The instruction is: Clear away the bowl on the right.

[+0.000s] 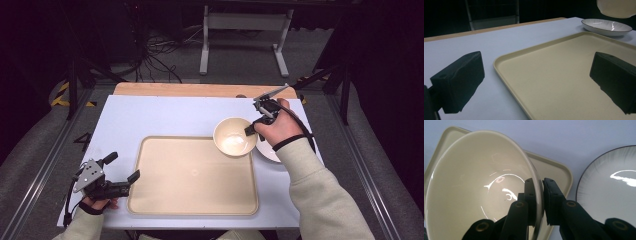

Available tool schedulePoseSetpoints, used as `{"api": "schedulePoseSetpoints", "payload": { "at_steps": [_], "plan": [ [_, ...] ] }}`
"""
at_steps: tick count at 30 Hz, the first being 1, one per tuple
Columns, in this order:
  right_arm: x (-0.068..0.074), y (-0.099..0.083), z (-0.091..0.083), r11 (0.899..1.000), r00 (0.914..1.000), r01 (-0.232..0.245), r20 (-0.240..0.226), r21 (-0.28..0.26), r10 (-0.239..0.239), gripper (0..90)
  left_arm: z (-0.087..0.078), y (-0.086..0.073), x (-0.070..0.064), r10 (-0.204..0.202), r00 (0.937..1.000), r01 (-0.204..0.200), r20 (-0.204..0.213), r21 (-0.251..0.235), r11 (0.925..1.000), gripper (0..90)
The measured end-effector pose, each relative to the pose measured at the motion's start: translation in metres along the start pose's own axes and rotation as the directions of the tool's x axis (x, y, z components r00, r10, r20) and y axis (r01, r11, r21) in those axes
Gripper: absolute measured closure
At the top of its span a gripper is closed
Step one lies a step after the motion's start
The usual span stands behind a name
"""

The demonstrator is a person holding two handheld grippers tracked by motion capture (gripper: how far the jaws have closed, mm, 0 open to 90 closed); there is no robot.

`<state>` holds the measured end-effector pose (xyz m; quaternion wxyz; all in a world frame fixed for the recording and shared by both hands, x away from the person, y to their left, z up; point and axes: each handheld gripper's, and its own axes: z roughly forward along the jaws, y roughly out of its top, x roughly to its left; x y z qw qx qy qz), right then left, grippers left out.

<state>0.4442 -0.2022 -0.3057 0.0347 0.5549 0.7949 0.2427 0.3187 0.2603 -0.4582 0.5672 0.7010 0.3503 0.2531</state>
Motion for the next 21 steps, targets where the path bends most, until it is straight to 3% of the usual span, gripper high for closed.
{"api": "schedulePoseSetpoints", "payload": {
  "at_steps": [9,21],
  "plan": [
    [0.023,0.002,0.009,0.999,0.9981,0.046,-0.042,0.013,-0.045,81.5,0.0,0.0,0.0,0.0,1.0,0.0,0.0,-0.003,1.0,0.1],
    [0.046,0.004,0.025,0.997,0.9934,0.072,-0.092,0.034,-0.069,81.0,0.0,0.0,0.0,0.005,1.0,-0.005,0.002,0.0,1.0,0.1]
  ]
}}
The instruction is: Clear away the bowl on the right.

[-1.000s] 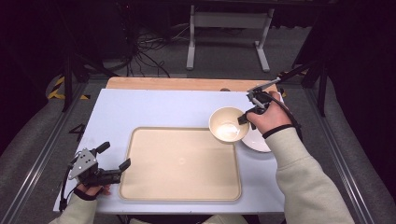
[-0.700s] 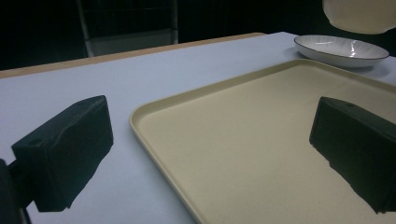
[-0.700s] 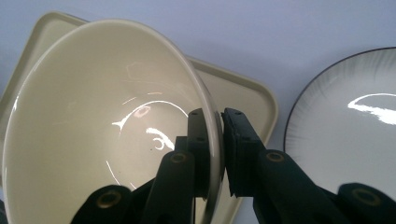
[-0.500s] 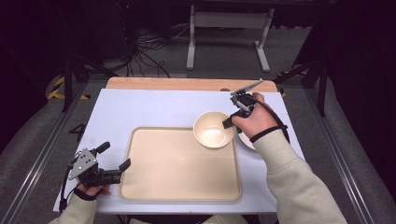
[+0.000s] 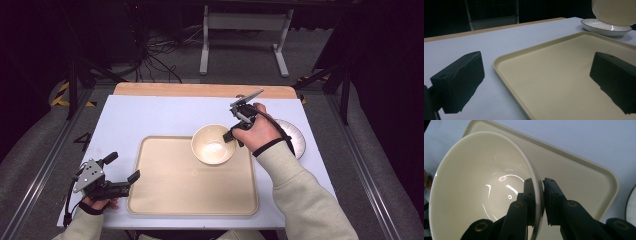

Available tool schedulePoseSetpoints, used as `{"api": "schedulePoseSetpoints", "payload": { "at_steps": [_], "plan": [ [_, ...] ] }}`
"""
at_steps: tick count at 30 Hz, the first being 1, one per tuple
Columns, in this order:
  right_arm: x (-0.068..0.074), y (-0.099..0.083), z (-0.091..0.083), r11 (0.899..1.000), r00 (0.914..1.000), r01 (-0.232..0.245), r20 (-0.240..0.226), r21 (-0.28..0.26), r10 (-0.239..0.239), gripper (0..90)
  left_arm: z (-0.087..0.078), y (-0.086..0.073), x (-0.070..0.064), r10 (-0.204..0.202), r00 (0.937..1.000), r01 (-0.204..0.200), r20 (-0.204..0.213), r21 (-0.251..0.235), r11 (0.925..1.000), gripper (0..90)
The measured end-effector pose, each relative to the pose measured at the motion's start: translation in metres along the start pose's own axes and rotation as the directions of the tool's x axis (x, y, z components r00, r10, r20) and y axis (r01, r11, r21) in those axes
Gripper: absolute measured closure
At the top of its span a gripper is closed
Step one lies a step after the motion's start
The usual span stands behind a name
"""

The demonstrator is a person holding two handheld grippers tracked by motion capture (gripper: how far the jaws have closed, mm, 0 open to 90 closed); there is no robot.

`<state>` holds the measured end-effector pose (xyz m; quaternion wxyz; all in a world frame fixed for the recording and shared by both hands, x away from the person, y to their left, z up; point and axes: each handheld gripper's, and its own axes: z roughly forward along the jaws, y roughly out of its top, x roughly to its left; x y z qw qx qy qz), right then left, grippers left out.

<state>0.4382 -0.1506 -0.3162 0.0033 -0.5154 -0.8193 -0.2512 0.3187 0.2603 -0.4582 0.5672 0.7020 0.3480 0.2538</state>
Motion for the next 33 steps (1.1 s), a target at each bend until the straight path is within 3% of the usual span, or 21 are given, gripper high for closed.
{"api": "schedulePoseSetpoints", "payload": {
  "at_steps": [23,33],
  "plan": [
    [0.025,0.004,0.033,0.999,0.9965,0.019,-0.082,0.035,-0.016,80.4,0.0,0.0,0.0,0.003,1.0,-0.003,0.003,-0.002,1.0,0.1],
    [0.03,0.003,0.052,0.998,0.9954,0.027,-0.093,0.059,-0.022,79.9,0.0,0.0,0.0,0.003,1.0,-0.003,0.002,-0.006,1.0,0.1]
  ]
}}
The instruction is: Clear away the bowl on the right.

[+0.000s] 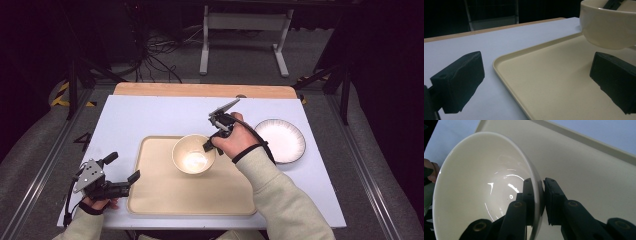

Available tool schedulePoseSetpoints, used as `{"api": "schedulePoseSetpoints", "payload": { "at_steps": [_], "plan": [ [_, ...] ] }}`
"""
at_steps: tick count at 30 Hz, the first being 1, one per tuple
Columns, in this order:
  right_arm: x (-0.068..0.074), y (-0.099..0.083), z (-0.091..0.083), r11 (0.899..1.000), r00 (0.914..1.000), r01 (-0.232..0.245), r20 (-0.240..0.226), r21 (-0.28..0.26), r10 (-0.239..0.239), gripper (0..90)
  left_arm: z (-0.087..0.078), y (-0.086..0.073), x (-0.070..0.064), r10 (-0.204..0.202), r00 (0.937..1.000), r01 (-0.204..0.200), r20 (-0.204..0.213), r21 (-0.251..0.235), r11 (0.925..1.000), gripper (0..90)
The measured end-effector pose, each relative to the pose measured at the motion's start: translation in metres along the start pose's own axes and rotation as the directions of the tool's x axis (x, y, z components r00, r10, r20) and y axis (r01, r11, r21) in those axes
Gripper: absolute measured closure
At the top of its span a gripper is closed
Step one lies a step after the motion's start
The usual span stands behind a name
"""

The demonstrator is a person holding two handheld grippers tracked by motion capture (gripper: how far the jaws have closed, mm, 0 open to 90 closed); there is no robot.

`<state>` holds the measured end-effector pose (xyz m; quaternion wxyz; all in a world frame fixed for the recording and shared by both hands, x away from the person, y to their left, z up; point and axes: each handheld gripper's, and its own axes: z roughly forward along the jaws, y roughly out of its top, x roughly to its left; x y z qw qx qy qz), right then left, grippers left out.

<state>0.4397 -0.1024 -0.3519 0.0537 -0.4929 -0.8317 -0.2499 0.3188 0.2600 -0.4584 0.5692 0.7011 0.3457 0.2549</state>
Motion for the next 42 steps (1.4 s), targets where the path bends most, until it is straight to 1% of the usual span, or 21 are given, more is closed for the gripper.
{"api": "schedulePoseSetpoints", "payload": {
  "at_steps": [6,11,20,42],
  "plan": [
    [-0.001,-0.003,0.012,1.0,1.0,0.004,0.005,0.01,-0.004,79.4,0.0,0.0,0.0,0.0,1.0,0.0,-0.001,-0.001,1.0,0.1],
    [-0.002,-0.006,0.019,1.0,1.0,0.005,-0.004,0.01,-0.005,79.4,0.0,0.0,0.0,0.001,1.0,-0.001,-0.001,-0.001,1.0,0.1],
    [-0.003,-0.009,0.032,1.0,0.9999,0.002,-0.01,0.03,-0.002,79.0,0.0,0.0,0.0,0.0,1.0,0.0,0.001,0.0,1.0,0.1],
    [-0.006,-0.013,0.047,0.998,0.9999,0.0,-0.014,0.061,0.0,77.7,0.0,0.0,-0.001,0.009,1.0,-0.009,0.002,0.005,1.0,0.1]
  ]
}}
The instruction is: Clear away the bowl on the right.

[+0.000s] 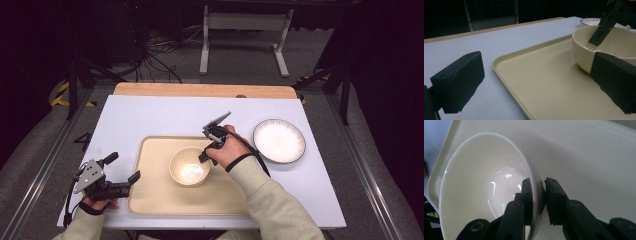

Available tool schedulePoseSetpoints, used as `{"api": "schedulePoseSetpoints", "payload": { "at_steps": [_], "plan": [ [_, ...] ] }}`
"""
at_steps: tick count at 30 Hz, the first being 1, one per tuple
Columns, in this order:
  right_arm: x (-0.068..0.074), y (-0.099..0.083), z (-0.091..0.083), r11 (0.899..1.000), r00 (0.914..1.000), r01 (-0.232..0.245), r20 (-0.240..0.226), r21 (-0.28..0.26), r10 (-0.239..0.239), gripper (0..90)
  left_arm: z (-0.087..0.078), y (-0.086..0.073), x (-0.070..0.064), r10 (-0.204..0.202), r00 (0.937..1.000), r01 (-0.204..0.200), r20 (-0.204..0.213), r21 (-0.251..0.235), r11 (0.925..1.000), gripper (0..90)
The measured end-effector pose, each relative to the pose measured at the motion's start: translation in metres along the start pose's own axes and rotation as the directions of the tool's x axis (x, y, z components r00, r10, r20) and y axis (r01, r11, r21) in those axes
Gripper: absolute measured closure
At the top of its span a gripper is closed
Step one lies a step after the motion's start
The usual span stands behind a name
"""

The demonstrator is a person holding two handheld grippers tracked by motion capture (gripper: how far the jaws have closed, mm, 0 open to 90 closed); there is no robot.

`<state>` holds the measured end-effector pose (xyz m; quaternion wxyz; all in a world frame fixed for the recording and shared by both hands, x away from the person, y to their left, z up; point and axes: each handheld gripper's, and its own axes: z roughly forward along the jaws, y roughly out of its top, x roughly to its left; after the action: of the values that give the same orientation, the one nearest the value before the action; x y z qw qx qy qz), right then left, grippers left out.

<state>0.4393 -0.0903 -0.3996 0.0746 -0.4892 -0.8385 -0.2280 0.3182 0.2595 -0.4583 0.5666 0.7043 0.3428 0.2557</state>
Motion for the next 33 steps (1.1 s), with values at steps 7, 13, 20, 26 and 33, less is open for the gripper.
{"api": "schedulePoseSetpoints", "payload": {
  "at_steps": [7,13,20,26,33],
  "plan": [
    [0.0,0.0,0.002,1.0,1.0,-0.001,0.006,0.001,0.001,77.8,0.0,0.0,0.0,0.0,1.0,0.0,0.001,0.001,1.0,0.1],
    [-0.003,-0.001,0.003,1.0,0.9999,-0.004,0.012,0.012,0.004,78.5,0.0,0.0,0.0,0.0,1.0,0.0,0.001,0.001,1.0,0.1],
    [-0.006,-0.002,0.003,1.0,0.9999,-0.003,0.012,0.01,0.003,76.3,0.0,0.0,0.0,0.002,1.0,-0.002,0.003,0.001,1.0,0.1],
    [-0.006,-0.002,0.0,1.0,0.9997,-0.003,0.025,-0.02,0.004,71.0,0.0,0.0,0.0,0.001,1.0,-0.001,0.002,0.001,1.0,0.1],
    [-0.003,-0.006,-0.008,0.996,0.9982,0.035,0.051,-0.087,-0.031,62.7,0.0,0.0,0.0,-0.001,1.0,0.001,0.001,-0.001,1.0,0.1]
  ]
}}
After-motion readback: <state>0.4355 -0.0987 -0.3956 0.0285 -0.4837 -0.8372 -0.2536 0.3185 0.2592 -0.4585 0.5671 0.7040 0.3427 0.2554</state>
